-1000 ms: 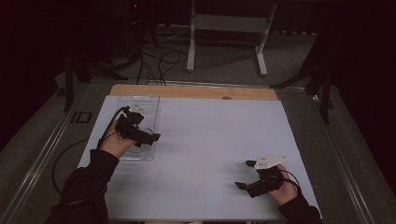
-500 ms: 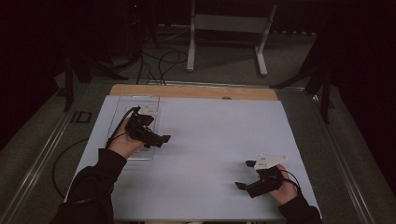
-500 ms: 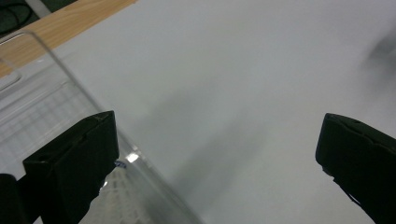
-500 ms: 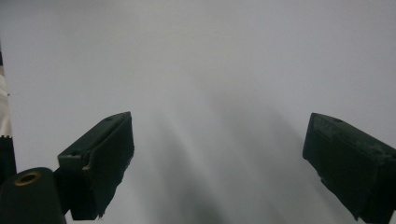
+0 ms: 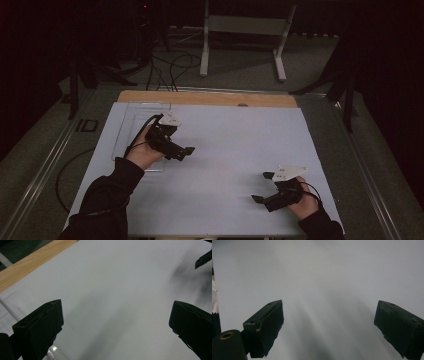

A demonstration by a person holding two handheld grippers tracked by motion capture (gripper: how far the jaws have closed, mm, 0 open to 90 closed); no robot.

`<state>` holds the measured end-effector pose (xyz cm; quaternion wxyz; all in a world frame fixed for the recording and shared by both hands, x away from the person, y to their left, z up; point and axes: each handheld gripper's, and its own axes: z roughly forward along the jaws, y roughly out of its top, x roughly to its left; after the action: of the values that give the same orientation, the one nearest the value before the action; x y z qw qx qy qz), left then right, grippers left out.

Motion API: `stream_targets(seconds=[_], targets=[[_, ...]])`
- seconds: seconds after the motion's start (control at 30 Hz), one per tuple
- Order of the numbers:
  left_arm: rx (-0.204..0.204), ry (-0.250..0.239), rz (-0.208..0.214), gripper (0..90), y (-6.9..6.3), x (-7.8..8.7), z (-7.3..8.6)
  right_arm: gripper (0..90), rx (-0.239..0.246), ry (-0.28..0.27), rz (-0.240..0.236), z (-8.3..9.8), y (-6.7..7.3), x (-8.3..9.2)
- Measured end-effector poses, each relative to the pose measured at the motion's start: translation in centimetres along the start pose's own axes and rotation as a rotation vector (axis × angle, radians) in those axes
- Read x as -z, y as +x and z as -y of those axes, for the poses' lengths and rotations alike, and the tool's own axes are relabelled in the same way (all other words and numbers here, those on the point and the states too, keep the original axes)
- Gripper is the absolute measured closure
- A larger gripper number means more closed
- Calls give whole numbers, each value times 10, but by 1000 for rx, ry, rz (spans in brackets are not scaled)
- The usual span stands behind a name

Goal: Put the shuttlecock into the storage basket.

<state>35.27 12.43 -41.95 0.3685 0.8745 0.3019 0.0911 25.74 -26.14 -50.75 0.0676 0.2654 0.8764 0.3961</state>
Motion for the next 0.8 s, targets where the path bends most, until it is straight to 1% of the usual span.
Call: stream_targets(seconds=[0.1,0.13,0.23,0.3,0.43,0.5,0.7,0.8], targets=[[-18,12,7,0,-3,-1,-2,90,-3,0,-3,0,0,0],[-30,11,8,0,-5,-2,-2,90,-4,1,-3,0,0,0],[-44,15,11,0,-8,-3,-4,90,0,-1,-3,0,0,-1],[-50,12,16,0,-10,-3,-6,90,3,-1,0,0,0,-1],[-55,3,37,0,-15,-5,-8,90,3,-4,0,0,0,0],[-56,7,46,0,-17,-7,-9,90,1,-2,1,0,0,0],[-73,-6,74,0,-22,-10,-9,91,1,-2,0,0,0,0],[-78,-11,73,0,-24,-12,-10,90,1,3,1,0,0,0]])
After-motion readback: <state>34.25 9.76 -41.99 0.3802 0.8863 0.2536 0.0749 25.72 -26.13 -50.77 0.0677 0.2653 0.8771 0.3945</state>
